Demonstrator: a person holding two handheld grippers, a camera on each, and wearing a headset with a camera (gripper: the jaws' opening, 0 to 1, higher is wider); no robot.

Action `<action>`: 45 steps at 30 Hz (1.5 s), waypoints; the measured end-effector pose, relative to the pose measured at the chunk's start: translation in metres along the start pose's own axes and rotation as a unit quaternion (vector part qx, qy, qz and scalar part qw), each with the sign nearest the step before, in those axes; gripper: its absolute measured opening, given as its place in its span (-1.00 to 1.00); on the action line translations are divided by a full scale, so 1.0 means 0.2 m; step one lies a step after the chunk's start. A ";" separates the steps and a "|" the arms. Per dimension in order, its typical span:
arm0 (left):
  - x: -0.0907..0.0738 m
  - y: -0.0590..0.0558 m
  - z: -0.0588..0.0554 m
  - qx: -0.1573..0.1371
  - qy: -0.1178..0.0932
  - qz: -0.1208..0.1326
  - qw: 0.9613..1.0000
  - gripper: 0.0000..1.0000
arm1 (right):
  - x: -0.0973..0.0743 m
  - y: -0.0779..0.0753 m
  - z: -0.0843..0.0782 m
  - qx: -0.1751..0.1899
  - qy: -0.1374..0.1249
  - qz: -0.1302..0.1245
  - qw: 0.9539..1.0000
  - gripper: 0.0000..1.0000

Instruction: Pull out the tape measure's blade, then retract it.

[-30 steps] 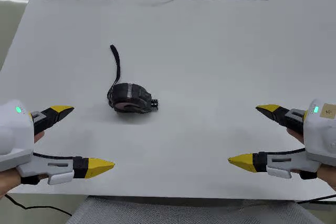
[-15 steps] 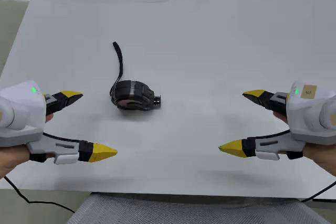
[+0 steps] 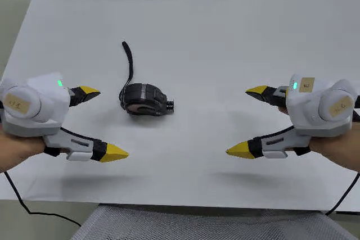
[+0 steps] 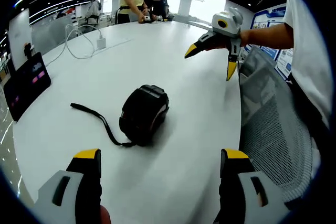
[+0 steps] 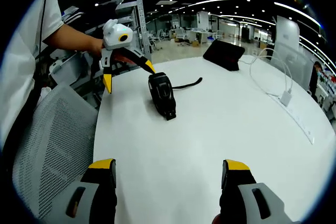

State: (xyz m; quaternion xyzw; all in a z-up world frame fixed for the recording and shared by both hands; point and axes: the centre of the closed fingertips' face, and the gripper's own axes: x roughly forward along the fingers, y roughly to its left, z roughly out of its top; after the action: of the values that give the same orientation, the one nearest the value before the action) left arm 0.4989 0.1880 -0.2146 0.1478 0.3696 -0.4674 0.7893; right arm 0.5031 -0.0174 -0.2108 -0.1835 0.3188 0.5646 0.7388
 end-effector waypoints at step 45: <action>0.20 0.15 0.06 0.118 0.085 -0.042 0.988 -0.27 | 0.28 -0.01 0.14 -0.050 0.022 0.058 0.997 0.56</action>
State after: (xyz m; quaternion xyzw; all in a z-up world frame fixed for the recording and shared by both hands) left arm 0.5420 0.1715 -0.2378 0.2635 0.3831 -0.5263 0.7120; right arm 0.5216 0.0396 -0.2282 -0.2131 0.3165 0.6177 0.6876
